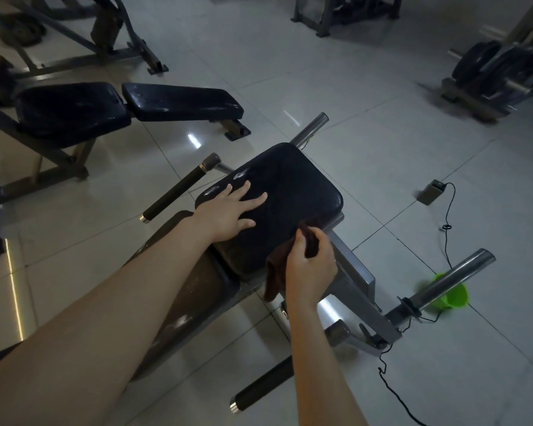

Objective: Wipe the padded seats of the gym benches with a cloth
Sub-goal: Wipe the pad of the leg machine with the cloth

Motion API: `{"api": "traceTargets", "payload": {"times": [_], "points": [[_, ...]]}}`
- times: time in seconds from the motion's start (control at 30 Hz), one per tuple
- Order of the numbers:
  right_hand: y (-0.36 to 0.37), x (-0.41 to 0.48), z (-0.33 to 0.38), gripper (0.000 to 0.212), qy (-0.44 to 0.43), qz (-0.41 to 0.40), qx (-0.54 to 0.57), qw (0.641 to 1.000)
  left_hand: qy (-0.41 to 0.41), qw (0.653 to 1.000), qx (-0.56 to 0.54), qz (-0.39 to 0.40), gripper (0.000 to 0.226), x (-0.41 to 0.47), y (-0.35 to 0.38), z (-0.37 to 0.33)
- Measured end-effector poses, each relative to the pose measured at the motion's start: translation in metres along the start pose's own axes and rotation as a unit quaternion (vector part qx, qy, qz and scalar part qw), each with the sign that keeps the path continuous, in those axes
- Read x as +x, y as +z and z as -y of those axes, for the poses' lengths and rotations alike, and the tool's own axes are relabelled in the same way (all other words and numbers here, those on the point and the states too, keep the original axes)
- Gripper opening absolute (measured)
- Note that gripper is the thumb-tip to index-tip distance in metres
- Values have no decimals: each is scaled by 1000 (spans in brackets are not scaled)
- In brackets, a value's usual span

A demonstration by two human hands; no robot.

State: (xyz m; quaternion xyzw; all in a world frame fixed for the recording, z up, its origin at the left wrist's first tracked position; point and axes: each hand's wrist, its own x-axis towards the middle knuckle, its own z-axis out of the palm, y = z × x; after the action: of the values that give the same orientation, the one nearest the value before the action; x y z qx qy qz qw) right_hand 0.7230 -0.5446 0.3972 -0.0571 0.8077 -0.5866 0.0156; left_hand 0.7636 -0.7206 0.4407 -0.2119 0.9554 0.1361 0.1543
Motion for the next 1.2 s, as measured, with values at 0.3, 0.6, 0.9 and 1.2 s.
{"api": "traceTargets", "payload": {"times": [0.3,0.6,0.9,1.2], "points": [[20,-62,-11,16,116,63,107,985,1,1000,-13,3,65,-1,1,0],[-2,-4,1,16,217,94,232,944,1,1000,-16,-1,64,0,2,-1],[17,-20,-5,9,282,53,259,922,6,1000,-20,0,63,1,3,3],[17,-77,-7,3,347,95,212,909,3,1000,-25,5,63,1,4,0]]}}
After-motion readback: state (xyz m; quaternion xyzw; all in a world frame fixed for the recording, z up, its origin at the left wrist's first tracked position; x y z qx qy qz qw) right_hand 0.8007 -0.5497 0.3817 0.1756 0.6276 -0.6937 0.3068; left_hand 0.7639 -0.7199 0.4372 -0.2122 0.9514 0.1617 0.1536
